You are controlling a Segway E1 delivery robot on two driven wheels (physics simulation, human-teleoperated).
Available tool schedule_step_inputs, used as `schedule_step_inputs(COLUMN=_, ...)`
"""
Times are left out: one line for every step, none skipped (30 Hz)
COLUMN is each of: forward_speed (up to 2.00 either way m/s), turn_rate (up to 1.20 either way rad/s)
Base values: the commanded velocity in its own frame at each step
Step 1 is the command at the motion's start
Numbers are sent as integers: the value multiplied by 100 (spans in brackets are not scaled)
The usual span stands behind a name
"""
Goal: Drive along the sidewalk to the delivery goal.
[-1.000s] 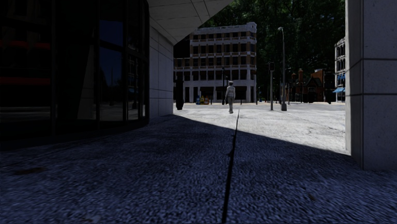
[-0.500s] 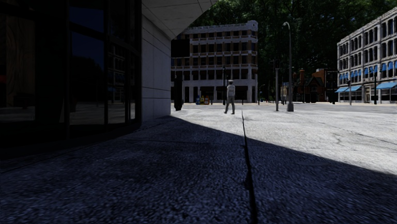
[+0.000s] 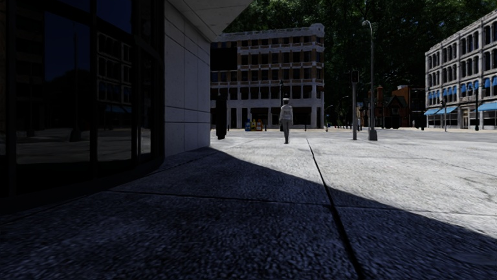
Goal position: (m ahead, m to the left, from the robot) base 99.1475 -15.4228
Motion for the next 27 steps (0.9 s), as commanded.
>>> schedule_step_inputs(forward_speed=200, turn_rate=0)
schedule_step_inputs(forward_speed=200, turn_rate=0)
schedule_step_inputs(forward_speed=200, turn_rate=0)
schedule_step_inputs(forward_speed=200, turn_rate=0)
schedule_step_inputs(forward_speed=200, turn_rate=0)
schedule_step_inputs(forward_speed=200, turn_rate=0)
schedule_step_inputs(forward_speed=200, turn_rate=0)
schedule_step_inputs(forward_speed=200, turn_rate=0)
schedule_step_inputs(forward_speed=200, turn_rate=0)
schedule_step_inputs(forward_speed=200, turn_rate=0)
schedule_step_inputs(forward_speed=200, turn_rate=0)
schedule_step_inputs(forward_speed=200, turn_rate=0)
schedule_step_inputs(forward_speed=200, turn_rate=0)
schedule_step_inputs(forward_speed=200, turn_rate=0)
schedule_step_inputs(forward_speed=200, turn_rate=0)
schedule_step_inputs(forward_speed=200, turn_rate=0)
schedule_step_inputs(forward_speed=200, turn_rate=0)
schedule_step_inputs(forward_speed=200, turn_rate=0)
schedule_step_inputs(forward_speed=200, turn_rate=0)
schedule_step_inputs(forward_speed=200, turn_rate=0)
schedule_step_inputs(forward_speed=200, turn_rate=0)
schedule_step_inputs(forward_speed=200, turn_rate=0)
schedule_step_inputs(forward_speed=200, turn_rate=0)
schedule_step_inputs(forward_speed=200, turn_rate=0)
schedule_step_inputs(forward_speed=200, turn_rate=0)
schedule_step_inputs(forward_speed=200, turn_rate=0)
schedule_step_inputs(forward_speed=200, turn_rate=0)
